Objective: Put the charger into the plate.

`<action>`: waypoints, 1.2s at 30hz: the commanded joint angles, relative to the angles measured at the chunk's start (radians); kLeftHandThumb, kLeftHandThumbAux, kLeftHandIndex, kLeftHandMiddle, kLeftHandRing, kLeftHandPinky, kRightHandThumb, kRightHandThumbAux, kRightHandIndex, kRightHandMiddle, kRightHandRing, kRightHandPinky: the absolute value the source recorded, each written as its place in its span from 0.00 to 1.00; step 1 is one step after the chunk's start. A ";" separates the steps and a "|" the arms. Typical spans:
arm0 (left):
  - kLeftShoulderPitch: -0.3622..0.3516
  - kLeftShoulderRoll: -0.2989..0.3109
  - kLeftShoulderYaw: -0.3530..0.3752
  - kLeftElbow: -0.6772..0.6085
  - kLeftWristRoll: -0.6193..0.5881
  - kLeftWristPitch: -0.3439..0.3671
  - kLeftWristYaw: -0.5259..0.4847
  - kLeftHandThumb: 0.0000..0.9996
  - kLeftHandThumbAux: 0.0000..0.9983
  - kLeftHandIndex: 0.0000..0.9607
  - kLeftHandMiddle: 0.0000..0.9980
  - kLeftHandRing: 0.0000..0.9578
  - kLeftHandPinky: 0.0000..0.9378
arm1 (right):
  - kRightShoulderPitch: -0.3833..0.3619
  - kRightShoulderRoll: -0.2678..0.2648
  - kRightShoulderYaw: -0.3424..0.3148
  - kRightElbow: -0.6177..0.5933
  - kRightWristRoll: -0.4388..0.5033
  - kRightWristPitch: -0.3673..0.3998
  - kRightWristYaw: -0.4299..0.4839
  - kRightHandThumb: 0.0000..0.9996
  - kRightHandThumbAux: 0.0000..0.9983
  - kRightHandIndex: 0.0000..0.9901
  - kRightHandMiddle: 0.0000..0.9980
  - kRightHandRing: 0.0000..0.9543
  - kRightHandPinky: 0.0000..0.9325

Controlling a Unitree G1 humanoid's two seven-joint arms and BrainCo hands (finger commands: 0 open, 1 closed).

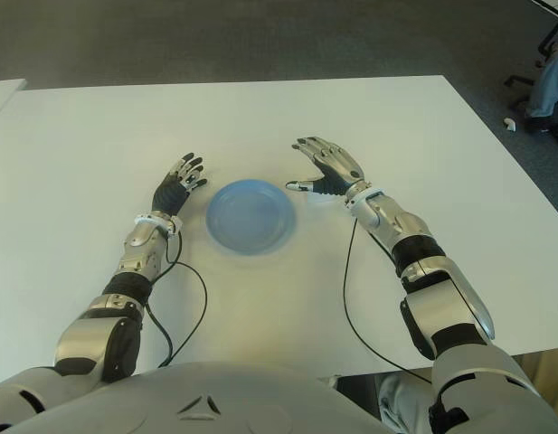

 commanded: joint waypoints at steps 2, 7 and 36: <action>0.024 0.009 -0.006 0.027 0.009 0.029 -0.006 0.00 0.59 0.04 0.11 0.08 0.04 | -0.003 -0.009 0.015 0.023 -0.006 0.005 0.019 0.33 0.12 0.00 0.00 0.00 0.00; 0.025 0.009 -0.005 0.025 0.005 0.031 -0.010 0.00 0.59 0.04 0.10 0.08 0.04 | -0.003 -0.009 0.022 0.042 -0.008 0.003 0.020 0.33 0.12 0.00 0.00 0.00 0.00; 0.047 0.022 -0.008 -0.009 0.004 0.037 -0.033 0.00 0.60 0.03 0.11 0.09 0.06 | 0.070 0.098 0.014 0.072 0.013 0.309 -0.087 0.35 0.17 0.00 0.00 0.00 0.00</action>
